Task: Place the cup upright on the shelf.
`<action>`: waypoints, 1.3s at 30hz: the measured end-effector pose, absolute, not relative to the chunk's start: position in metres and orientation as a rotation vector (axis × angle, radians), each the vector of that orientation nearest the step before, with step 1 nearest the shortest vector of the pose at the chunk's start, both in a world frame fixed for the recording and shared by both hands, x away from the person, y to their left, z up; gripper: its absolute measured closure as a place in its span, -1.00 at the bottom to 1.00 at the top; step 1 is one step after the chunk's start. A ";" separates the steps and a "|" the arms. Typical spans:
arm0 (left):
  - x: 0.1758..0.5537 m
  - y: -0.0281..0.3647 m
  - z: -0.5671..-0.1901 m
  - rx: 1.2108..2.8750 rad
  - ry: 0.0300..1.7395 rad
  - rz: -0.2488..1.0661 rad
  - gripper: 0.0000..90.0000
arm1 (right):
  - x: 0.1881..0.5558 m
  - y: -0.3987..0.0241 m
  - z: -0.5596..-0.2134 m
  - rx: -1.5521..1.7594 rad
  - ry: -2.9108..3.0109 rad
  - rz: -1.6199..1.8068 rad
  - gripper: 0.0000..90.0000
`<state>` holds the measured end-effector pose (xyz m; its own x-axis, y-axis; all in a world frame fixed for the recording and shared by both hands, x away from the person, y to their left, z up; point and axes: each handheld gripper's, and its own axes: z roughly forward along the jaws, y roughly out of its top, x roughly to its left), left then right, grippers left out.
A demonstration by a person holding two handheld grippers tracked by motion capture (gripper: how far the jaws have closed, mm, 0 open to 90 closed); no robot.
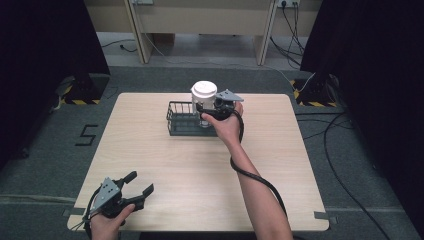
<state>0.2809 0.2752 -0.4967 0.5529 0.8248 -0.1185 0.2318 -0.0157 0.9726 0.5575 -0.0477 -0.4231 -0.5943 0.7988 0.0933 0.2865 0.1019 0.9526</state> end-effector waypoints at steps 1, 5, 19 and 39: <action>0.281 0.275 -0.497 1.554 0.930 0.599 -0.59 | 0.556 -0.049 -0.424 1.060 1.936 1.503 -0.74; 0.281 0.275 -0.497 1.556 0.929 0.601 -0.59 | 0.552 -0.053 -0.425 1.067 1.933 1.507 -0.74; 0.280 0.274 -0.497 1.554 0.929 0.601 -0.59 | 0.534 -0.065 -0.423 1.043 1.919 1.523 -0.74; 0.280 0.273 -0.497 1.559 0.929 0.601 -0.59 | 0.505 -0.080 -0.416 1.015 1.939 1.526 -0.74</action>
